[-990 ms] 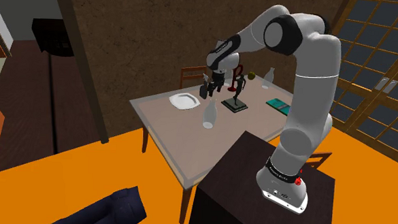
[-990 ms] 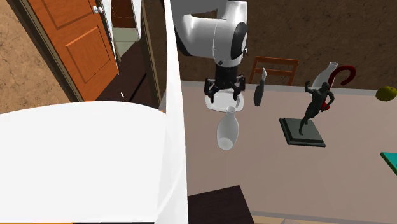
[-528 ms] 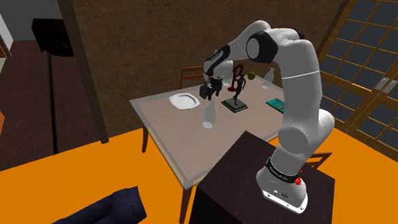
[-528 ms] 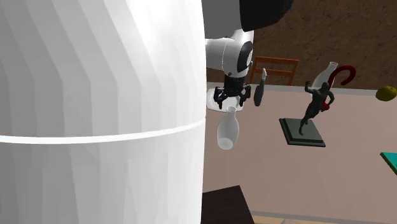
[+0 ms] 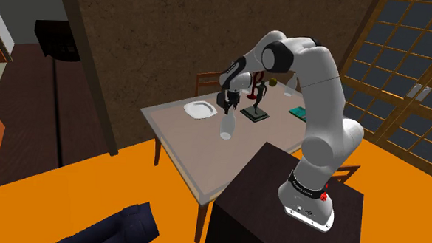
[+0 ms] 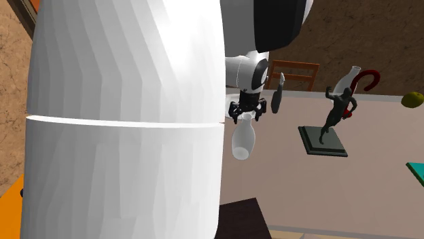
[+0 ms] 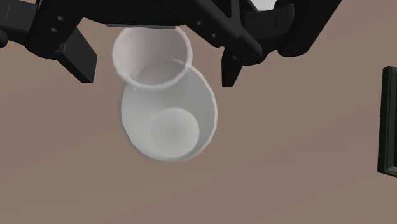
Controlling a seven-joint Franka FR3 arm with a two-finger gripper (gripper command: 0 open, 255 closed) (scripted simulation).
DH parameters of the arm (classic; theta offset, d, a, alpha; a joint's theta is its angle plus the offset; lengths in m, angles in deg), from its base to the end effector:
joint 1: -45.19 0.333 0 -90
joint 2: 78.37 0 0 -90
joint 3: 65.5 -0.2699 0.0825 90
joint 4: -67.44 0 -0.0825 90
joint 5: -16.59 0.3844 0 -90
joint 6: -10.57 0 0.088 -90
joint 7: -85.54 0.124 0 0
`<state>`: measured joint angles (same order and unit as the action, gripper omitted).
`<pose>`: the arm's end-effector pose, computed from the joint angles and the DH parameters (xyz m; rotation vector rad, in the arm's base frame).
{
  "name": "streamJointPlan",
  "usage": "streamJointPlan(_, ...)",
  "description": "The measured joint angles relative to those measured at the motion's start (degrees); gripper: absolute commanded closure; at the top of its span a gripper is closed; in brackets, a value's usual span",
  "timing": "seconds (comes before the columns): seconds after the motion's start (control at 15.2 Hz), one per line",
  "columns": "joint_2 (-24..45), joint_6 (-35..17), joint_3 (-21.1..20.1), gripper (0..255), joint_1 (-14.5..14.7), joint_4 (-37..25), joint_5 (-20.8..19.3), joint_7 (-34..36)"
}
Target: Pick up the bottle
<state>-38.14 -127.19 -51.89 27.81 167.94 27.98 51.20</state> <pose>0.5430 -0.3193 0.1229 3.1357 -0.0608 -0.0524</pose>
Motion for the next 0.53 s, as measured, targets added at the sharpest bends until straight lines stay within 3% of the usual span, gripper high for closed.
streamJointPlan(0.07,0.25,-0.16,-0.06,255,-0.02,-0.09,0.05,0.01)
streamJointPlan(0.53,0.38,-0.41,-0.09,255,-0.01,-0.10,0.11,0.03)
